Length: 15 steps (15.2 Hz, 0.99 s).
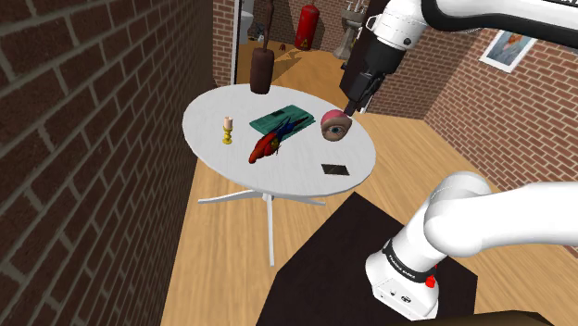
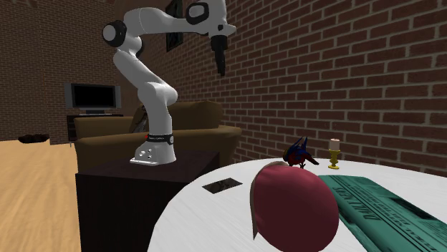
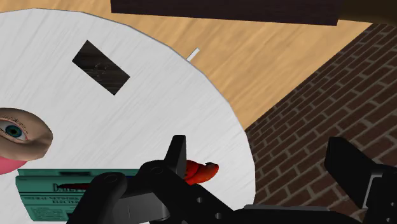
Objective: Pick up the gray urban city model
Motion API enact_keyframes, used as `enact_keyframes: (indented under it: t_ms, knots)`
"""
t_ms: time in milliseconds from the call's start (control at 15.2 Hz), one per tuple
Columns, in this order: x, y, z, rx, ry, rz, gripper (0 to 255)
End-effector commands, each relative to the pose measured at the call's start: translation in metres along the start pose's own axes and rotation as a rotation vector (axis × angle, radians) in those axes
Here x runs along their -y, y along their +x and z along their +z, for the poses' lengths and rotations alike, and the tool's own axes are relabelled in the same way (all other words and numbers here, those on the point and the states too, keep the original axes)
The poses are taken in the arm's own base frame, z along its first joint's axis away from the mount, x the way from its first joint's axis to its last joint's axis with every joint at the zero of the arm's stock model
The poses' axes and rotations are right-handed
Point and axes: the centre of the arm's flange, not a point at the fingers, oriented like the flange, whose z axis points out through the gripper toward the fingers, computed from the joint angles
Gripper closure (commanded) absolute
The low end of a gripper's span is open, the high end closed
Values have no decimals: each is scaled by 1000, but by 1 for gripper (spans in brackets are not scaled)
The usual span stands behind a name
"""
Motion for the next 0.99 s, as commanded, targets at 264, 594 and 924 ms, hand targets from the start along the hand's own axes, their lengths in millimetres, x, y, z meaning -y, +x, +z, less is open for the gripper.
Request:
enact_keyframes:
  t_ms: [264,594,924]
  knots:
    - [-35,0,40,11,4,-37,0]
    - [-79,2,90,25,10,-83,0]
    - [-122,4,140,39,15,-130,0]
